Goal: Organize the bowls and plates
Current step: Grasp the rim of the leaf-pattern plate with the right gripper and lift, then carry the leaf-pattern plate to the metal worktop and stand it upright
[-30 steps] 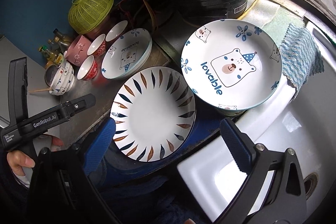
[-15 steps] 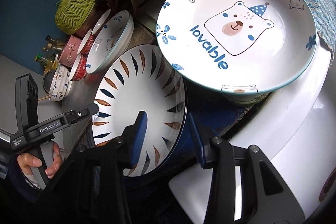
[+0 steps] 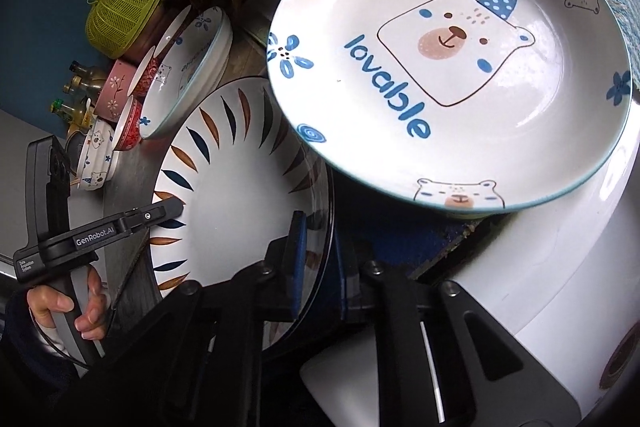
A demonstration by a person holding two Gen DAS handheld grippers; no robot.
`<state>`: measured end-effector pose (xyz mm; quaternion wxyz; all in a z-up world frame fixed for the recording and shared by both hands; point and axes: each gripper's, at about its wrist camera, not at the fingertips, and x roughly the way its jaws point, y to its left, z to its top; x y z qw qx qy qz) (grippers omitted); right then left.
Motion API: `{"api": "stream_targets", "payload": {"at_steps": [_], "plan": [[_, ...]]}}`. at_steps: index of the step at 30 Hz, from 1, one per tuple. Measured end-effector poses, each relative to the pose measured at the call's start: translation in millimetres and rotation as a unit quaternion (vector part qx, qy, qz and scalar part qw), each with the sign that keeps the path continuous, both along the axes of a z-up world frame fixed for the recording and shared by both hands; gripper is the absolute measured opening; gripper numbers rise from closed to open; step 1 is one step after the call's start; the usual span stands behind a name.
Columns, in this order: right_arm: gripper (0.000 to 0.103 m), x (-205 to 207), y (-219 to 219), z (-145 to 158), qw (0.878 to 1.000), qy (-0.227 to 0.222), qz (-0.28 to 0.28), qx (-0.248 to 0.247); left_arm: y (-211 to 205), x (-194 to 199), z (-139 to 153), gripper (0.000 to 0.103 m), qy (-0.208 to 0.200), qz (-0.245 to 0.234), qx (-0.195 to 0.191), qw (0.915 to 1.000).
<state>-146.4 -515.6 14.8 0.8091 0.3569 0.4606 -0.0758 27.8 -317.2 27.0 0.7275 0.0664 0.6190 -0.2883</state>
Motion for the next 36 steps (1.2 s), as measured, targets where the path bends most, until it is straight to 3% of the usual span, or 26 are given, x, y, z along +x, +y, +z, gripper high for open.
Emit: {"api": "stream_targets", "payload": {"at_steps": [23,36], "plan": [[0.011,4.0,25.5,31.6,0.998,-0.023,0.029,-0.043,50.4,-15.2,38.3,0.014,-0.044,0.015,-0.036,0.9983],[0.011,47.0,81.7,45.6,0.992,-0.036,0.107,-0.054,136.1,-7.1,49.3,0.014,-0.055,0.102,-0.043,0.9922]]}}
